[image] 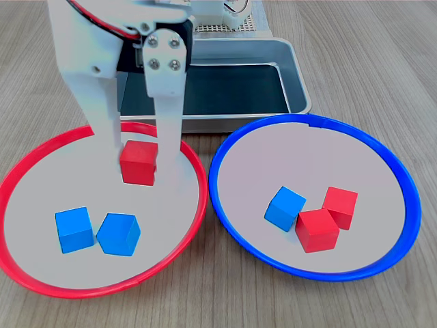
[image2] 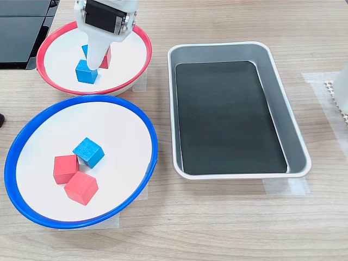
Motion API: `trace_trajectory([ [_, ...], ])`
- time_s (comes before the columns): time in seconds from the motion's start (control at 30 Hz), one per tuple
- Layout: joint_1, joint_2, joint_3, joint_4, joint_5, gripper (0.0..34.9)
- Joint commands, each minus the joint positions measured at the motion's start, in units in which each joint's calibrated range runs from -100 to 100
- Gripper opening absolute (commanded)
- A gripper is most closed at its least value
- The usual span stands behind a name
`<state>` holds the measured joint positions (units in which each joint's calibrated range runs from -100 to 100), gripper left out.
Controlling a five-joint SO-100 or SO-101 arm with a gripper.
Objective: Relocate any misplaced blocks to their matching dishes.
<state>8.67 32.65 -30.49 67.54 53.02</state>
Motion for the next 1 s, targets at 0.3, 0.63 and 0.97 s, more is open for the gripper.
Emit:
trace_trajectory([
  [0.3,1.92,2.44,4.50,-4.76,2.15,0.4],
  [0.63,2.10,2.79,6.32,-6.08,2.83,10.8],
  [0.97,2.48,0.65,4.77,-9.80,2.98,15.7],
])
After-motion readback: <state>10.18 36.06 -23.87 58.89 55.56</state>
